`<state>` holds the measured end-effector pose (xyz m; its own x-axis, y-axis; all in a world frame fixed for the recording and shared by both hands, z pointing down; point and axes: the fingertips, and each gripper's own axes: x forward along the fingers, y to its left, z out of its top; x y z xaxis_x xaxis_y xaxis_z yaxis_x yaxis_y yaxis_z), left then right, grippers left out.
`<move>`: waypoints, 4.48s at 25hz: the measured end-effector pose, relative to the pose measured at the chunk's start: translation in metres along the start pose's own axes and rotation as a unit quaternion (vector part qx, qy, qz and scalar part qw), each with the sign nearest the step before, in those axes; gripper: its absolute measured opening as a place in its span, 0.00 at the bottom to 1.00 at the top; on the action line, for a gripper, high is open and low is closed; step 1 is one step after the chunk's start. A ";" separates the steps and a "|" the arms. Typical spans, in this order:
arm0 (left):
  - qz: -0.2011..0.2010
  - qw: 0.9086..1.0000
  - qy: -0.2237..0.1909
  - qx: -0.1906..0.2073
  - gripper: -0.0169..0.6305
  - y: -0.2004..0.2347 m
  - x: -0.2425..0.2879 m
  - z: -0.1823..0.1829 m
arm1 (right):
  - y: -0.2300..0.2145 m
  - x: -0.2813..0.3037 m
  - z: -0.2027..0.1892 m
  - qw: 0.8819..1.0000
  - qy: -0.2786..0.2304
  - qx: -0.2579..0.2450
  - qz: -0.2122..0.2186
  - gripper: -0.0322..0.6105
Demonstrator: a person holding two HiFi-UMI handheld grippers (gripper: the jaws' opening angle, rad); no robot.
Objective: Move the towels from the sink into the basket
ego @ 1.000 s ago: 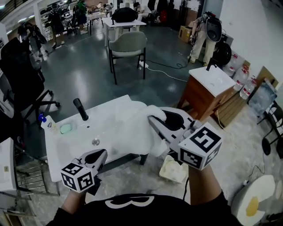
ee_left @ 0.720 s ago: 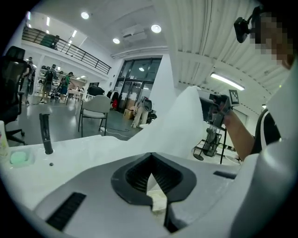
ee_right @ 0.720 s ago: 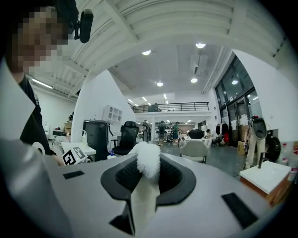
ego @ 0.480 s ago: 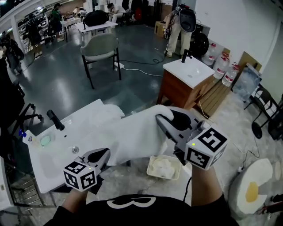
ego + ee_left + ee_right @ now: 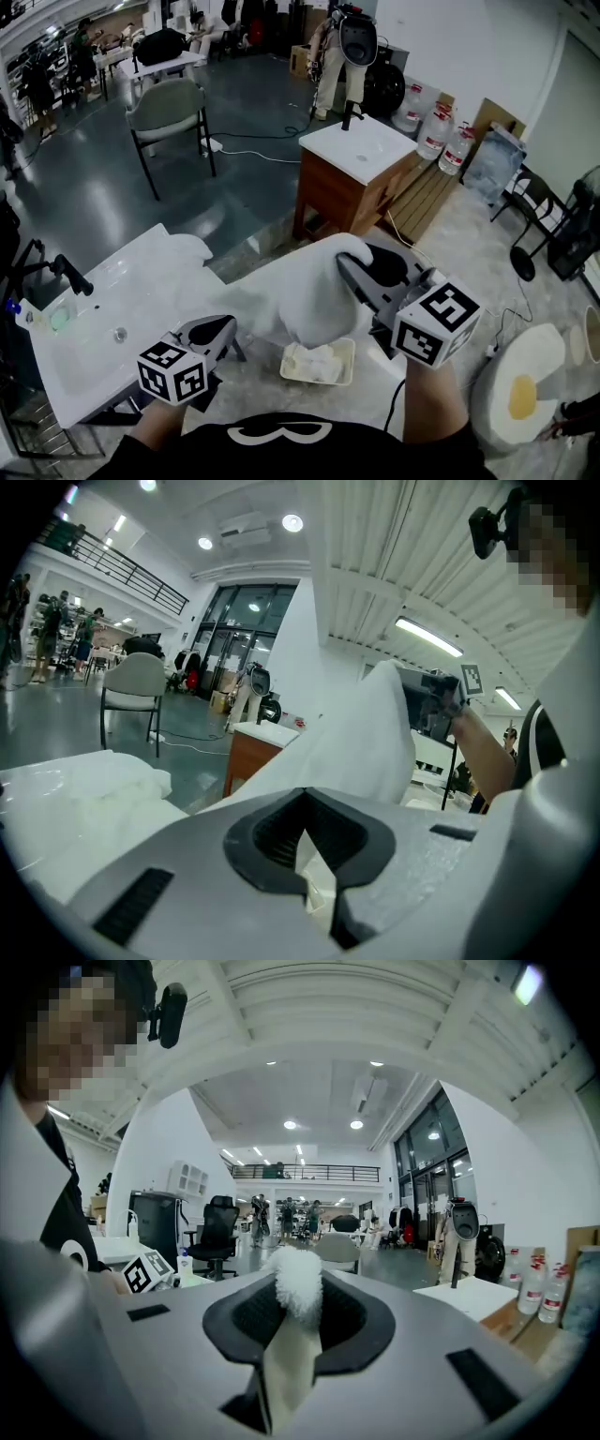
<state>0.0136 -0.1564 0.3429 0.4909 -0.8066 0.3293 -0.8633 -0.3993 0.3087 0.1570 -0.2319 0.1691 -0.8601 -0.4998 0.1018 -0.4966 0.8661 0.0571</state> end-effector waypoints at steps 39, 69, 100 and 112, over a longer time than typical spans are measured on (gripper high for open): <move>-0.064 0.983 0.165 -0.050 0.04 0.021 0.182 -0.181 | -0.091 -0.002 -0.543 0.896 0.366 0.210 -0.139 0.17; -0.060 0.965 0.248 -0.051 0.04 0.067 0.220 -0.277 | -0.102 -0.008 -0.672 0.855 0.445 0.239 -0.119 0.57; 0.086 0.994 -0.010 -0.070 0.04 0.060 0.009 -0.026 | 0.058 0.133 -0.199 0.975 0.137 0.053 0.166 0.57; 0.158 0.983 -0.049 -0.082 0.04 0.126 -0.064 -0.011 | 0.117 0.218 -0.166 0.964 0.122 0.013 0.238 0.57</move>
<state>-0.1254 -0.1508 0.3709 0.1805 -0.9205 0.3466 -0.9365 -0.0531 0.3467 -0.0689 -0.2392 0.3626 -0.9396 -0.0286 0.3411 -0.0586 0.9952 -0.0780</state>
